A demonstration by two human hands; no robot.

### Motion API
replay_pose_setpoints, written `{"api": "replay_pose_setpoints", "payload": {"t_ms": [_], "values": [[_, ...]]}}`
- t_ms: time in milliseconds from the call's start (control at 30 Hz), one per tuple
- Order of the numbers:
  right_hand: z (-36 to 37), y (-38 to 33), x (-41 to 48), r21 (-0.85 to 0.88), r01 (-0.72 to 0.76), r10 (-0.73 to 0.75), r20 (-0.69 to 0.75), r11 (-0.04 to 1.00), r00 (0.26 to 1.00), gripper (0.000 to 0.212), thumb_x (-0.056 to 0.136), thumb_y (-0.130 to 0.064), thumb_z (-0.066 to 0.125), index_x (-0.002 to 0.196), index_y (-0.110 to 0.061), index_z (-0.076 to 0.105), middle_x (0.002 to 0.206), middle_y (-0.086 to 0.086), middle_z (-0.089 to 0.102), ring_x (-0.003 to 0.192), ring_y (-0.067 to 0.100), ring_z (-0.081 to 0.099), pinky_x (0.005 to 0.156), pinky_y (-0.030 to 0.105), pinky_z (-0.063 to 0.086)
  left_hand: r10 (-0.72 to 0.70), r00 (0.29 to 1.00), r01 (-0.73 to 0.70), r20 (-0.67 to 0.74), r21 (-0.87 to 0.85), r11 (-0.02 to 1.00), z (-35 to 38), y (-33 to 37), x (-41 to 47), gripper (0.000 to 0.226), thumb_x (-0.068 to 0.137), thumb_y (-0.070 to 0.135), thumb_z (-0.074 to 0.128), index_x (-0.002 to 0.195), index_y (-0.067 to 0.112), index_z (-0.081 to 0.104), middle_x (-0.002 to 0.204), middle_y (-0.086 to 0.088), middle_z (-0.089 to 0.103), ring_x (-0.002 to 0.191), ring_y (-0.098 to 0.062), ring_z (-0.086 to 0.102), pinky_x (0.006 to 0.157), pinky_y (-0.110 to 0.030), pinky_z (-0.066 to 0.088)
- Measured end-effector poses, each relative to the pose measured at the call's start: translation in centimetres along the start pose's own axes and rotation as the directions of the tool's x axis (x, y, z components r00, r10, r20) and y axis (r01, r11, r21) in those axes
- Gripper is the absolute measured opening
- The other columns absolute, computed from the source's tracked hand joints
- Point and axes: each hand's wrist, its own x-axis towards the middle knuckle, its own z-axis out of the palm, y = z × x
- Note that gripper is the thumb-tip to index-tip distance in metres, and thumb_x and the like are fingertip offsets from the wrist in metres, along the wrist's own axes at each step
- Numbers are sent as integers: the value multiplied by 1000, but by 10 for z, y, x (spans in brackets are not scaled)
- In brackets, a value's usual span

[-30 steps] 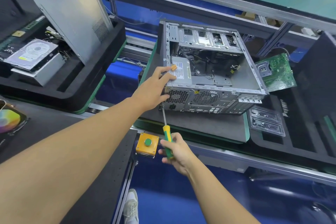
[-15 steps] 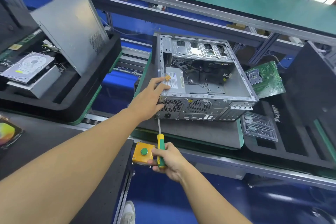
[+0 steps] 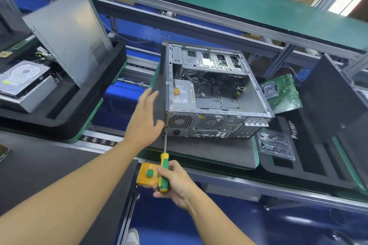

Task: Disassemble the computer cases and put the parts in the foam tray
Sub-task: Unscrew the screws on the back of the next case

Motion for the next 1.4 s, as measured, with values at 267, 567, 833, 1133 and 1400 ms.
{"api": "replay_pose_setpoints", "payload": {"t_ms": [267,567,833,1133,1400], "values": [[3,-6,-1,80,-127,127,11,989,992,23,101,-32,44,112,-13,51,85,7,59,64,19,51,53,27,38,-594,748,651,298,-150,744,36,-8,-44,37,91,47,61,77,13,67,71,-2,71,68,-25,69,54,-31,53],[-5,0,-1,-40,-9,6,-64,999,998,34,94,-17,68,115,-13,42,97,13,65,67,19,67,53,29,51,-733,604,780,313,-420,464,62,7,-34,19,90,24,73,84,6,74,72,-7,75,67,-21,74,65,-38,63],[-7,-11,-7,105,-122,119,30,987,992,29,103,-23,33,116,-6,52,89,12,67,66,19,56,58,31,46,-763,498,804,412,-550,227,69,-2,-25,20,91,18,71,96,-2,69,81,-13,74,65,-20,71,55,-31,57],[-8,-3,-4,-5,-3,2,-68,1000,998,37,93,-16,70,115,-18,40,111,12,58,73,15,61,53,29,54,-719,546,781,430,-573,251,62,1,-32,21,85,23,79,94,5,71,80,-8,76,64,-15,72,51,-25,56],[-6,-9,-7,154,-104,104,9,982,995,30,103,-26,42,119,-4,55,98,15,59,75,22,54,56,31,48,-700,555,794,449,-538,283,59,-4,-33,20,82,13,81,96,1,72,78,-12,72,65,-18,66,51,-23,55]]}}
